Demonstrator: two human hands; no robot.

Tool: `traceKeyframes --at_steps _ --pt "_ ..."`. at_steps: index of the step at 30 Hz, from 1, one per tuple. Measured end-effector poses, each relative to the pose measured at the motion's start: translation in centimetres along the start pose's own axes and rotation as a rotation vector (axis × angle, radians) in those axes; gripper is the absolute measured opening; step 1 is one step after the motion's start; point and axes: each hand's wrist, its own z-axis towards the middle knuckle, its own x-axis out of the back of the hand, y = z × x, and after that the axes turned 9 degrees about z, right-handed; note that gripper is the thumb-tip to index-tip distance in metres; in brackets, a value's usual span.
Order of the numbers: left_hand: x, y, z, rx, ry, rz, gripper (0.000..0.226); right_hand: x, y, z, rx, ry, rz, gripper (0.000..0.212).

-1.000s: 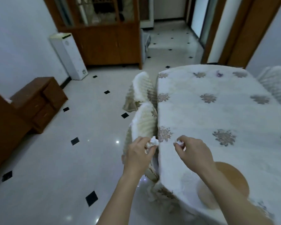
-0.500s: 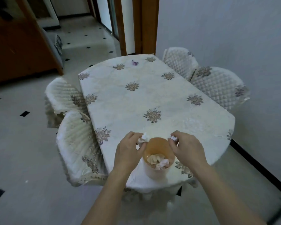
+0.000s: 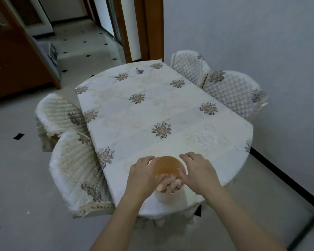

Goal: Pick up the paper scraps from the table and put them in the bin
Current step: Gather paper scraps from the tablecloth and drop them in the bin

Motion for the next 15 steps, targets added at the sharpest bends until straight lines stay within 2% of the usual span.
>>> traceKeyframes --at_steps 10,15 --pt "2.8 -0.8 2.0 -0.004 0.243 0.143 0.048 2.3 -0.5 2.6 0.091 0.133 0.000 0.044" --pt "6.0 -3.0 1.7 0.084 0.309 0.183 0.051 3.8 -3.4 5.5 0.196 0.137 0.024 0.045"
